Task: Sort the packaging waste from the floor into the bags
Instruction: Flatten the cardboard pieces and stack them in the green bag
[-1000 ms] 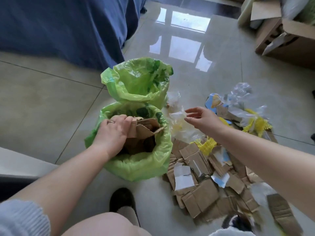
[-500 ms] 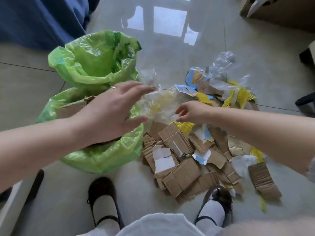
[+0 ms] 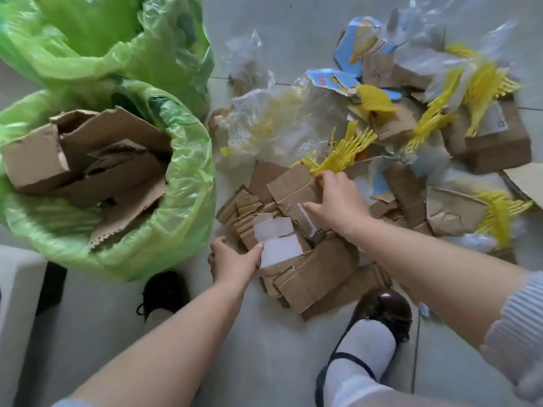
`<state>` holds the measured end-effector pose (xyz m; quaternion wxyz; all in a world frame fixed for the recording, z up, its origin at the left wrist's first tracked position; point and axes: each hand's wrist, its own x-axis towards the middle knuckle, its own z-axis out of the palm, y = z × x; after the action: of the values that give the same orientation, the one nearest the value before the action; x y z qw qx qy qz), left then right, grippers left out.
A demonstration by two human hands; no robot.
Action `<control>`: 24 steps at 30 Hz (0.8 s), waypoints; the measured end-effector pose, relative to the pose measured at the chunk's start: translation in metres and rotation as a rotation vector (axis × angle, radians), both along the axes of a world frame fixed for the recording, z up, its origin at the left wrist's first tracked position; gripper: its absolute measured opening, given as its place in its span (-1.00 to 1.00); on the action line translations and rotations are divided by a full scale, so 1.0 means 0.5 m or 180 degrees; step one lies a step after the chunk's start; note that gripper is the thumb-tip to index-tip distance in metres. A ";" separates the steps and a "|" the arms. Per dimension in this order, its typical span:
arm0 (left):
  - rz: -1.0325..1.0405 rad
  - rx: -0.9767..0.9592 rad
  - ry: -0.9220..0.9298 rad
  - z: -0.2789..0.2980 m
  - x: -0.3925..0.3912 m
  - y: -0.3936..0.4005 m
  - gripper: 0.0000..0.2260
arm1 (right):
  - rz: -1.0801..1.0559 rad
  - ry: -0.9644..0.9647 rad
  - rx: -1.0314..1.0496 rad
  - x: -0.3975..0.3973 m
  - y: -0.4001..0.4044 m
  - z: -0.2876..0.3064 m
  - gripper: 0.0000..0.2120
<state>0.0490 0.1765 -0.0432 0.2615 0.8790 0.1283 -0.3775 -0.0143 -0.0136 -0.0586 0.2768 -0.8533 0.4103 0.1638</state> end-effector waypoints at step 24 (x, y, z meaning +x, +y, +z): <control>-0.0852 -0.0633 -0.0790 -0.019 0.095 -0.072 -0.69 | 0.1516 -0.0143 0.1192 -0.189 -0.019 0.060 -0.86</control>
<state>0.0963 0.1408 -0.0527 0.3083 0.8978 -0.0606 -0.3086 -0.1086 -0.0233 -0.0286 0.3922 -0.8630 0.1551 0.2779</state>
